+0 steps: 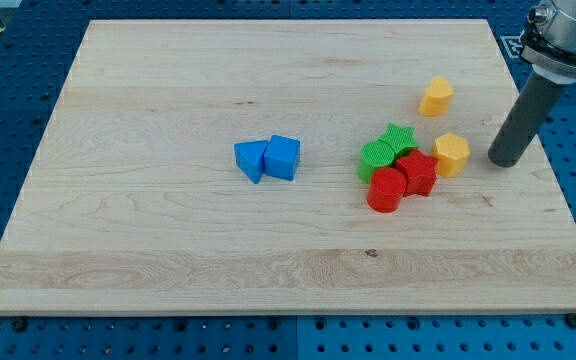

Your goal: Move the yellow hexagon into the group of blocks

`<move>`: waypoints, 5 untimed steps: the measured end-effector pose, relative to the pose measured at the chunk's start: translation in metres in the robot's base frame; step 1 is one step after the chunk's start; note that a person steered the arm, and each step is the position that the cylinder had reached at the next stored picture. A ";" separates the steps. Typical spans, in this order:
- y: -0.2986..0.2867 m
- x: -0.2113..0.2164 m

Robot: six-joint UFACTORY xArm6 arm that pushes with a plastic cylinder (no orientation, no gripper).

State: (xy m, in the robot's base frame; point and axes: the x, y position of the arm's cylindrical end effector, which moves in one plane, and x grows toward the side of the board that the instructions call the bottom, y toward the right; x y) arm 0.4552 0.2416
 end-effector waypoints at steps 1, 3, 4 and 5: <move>0.000 0.000; -0.013 0.013; -0.025 0.013; -0.029 0.013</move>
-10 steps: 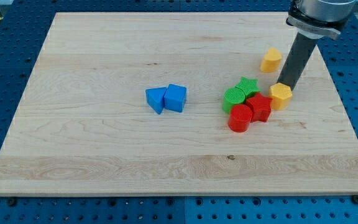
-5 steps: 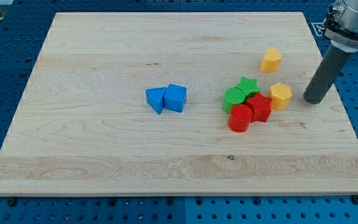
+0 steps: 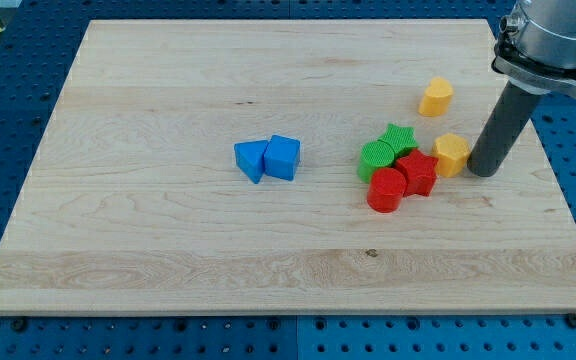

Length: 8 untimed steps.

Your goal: Move the yellow hexagon into the group of blocks

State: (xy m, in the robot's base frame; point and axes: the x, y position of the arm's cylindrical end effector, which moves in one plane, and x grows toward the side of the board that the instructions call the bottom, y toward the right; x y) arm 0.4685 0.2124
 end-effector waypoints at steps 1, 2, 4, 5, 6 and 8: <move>-0.005 0.000; -0.015 -0.003; -0.021 -0.003; 0.000 -0.003; 0.018 -0.003; 0.019 -0.003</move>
State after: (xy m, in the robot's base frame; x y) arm 0.4654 0.2311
